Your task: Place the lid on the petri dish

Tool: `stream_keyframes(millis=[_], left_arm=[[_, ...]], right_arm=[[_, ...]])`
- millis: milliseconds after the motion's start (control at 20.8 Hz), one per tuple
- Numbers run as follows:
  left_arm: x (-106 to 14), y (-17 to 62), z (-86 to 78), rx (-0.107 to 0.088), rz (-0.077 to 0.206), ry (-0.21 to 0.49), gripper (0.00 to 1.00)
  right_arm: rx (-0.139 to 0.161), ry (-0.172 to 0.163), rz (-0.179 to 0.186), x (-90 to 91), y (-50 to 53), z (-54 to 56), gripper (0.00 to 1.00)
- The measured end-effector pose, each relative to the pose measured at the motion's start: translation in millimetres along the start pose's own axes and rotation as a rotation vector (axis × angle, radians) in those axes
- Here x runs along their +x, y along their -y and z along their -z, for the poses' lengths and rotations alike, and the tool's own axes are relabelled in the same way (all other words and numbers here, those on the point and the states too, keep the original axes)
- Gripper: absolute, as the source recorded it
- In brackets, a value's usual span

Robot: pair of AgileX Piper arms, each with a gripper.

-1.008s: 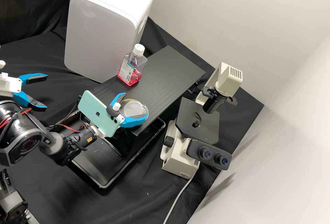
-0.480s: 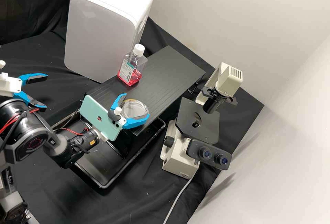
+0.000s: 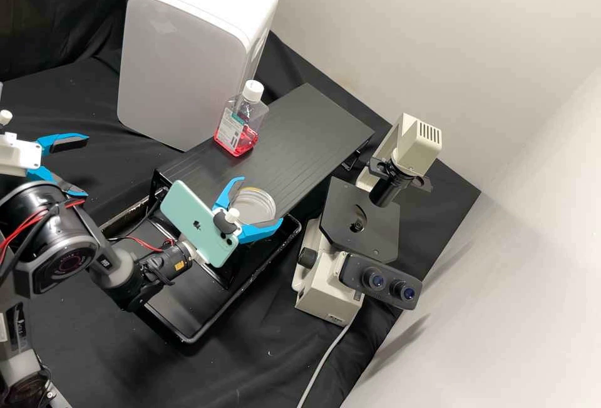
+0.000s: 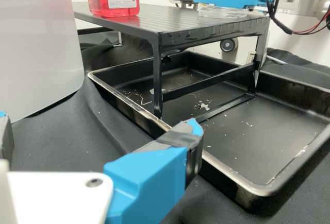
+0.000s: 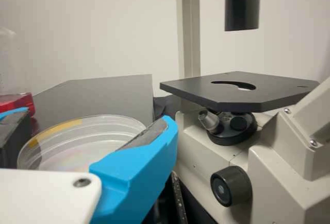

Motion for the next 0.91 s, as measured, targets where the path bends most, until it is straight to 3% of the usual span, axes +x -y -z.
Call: stream_keyframes(millis=[144,576,912], left_arm=[[0.0,0.0,0.0,0.000,0.000,0.000,1.00],[0.0,0.0,0.0,0.000,0.000,0.000,1.00],[0.0,-0.1,0.4,0.000,-0.001,-0.002,1.00]], right_arm=[[0.018,0.004,0.004,0.9,-1.1,-1.4,0.00],[0.019,0.000,0.009,1.0,0.1,-0.5,0.00],[0.023,-0.014,0.040,1.1,9.0,5.4,0.00]])
